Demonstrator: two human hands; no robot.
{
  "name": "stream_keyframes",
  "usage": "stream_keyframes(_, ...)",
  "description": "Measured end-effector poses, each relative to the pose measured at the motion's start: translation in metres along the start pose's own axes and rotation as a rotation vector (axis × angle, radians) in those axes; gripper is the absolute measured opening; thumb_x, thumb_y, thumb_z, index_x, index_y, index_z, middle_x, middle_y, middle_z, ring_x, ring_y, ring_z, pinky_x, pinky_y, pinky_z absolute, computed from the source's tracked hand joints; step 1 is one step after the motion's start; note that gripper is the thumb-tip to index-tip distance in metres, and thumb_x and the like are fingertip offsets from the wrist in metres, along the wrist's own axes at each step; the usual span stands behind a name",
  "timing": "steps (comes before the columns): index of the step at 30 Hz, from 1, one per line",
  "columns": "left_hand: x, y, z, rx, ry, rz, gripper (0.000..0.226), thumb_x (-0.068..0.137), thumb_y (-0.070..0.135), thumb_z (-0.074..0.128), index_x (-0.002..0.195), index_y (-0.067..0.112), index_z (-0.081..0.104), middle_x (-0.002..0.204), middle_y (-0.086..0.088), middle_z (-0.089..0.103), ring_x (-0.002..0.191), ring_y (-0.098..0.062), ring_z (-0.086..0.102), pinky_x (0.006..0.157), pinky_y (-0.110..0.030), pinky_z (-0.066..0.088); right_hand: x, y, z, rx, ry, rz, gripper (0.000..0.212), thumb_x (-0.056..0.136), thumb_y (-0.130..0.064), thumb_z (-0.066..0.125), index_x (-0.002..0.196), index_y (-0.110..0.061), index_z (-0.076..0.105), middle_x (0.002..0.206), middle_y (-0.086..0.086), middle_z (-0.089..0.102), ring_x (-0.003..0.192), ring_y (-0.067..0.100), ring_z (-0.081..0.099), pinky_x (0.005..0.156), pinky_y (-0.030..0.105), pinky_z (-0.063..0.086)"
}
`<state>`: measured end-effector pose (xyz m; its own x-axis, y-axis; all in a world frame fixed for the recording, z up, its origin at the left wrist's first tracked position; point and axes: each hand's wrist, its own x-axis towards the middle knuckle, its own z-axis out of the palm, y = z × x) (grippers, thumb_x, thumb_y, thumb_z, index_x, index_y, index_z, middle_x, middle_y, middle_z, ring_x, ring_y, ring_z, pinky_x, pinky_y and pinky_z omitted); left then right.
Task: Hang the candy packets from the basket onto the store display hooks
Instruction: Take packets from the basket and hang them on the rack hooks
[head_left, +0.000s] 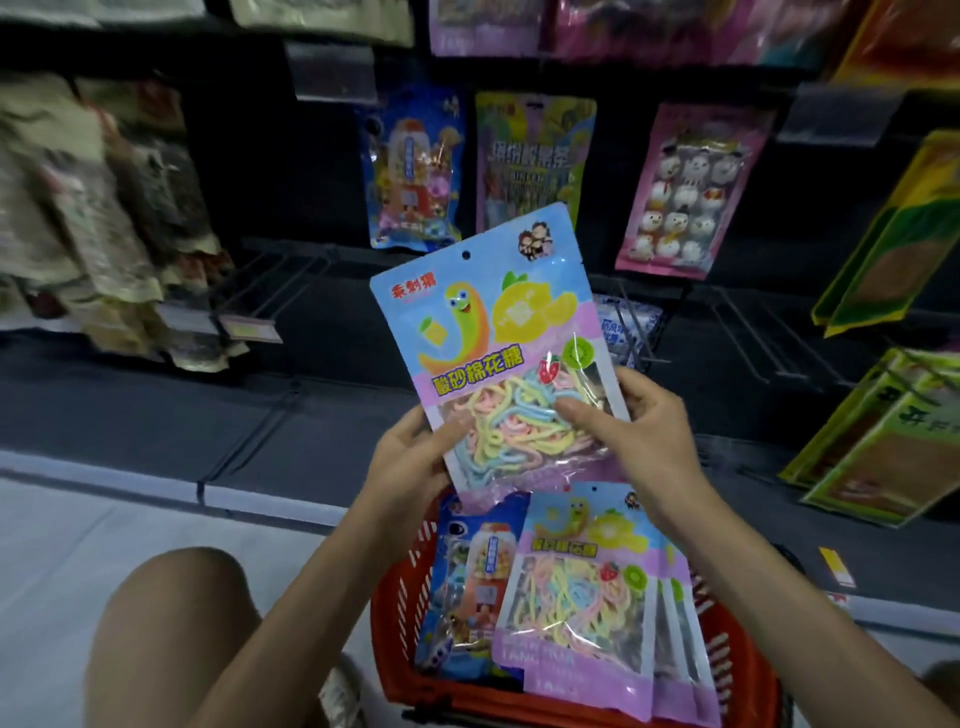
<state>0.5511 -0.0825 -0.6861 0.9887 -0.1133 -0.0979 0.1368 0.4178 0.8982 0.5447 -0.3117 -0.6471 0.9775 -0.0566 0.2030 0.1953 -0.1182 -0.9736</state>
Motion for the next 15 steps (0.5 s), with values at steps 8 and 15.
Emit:
stream_keyframes(8,0.016,0.075,0.009,0.176,0.008,0.204,0.028,0.093,-0.002,0.07,0.12,0.004,0.069,0.114,-0.014,0.078,0.106,-0.036,0.075,0.085,-0.045,0.064,0.036,-0.054,0.012,0.017,-0.066,-0.01,0.041,0.086,-0.016,0.085,0.123,-0.023,0.069,0.106,-0.004,0.08,0.093,0.013,0.077,0.069,0.023,0.059)
stream_keyframes(15,0.028,0.157,0.033,0.17,0.01,0.282,0.028,0.092,0.001,0.072,0.119,0.002,0.071,0.113,-0.018,0.078,0.104,-0.039,0.075,0.094,-0.052,0.06,0.074,-0.135,0.028,-0.019,-0.053,-0.103,0.035,0.082,-0.022,0.088,0.113,-0.016,0.073,0.103,0.012,0.078,0.094,0.028,0.077,0.084,0.042,0.064)
